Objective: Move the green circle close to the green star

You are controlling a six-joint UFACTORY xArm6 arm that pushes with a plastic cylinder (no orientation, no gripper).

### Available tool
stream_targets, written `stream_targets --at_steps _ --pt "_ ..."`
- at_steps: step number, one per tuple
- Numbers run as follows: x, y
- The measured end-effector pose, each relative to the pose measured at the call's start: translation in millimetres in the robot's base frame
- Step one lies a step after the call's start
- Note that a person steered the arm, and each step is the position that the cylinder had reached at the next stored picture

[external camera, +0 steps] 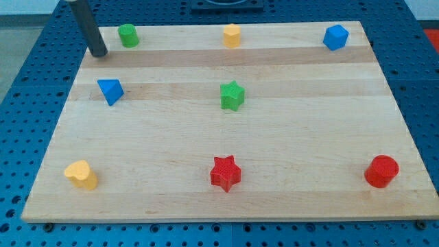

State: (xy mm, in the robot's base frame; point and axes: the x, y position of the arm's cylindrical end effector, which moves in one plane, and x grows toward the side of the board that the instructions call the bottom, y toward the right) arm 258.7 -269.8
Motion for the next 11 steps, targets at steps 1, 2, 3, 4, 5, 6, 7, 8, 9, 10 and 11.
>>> stream_targets --at_steps 1,2,3,4,5,6,7,8,9,10,11 --pt "-44 -11" --pt "-68 -8" --pt "-65 10" --pt "-43 23" --pt "-32 45" --pt "-35 65" --pt "-37 85" --pt "-36 109" --pt "-17 132" --pt "11 152" --pt "33 181"
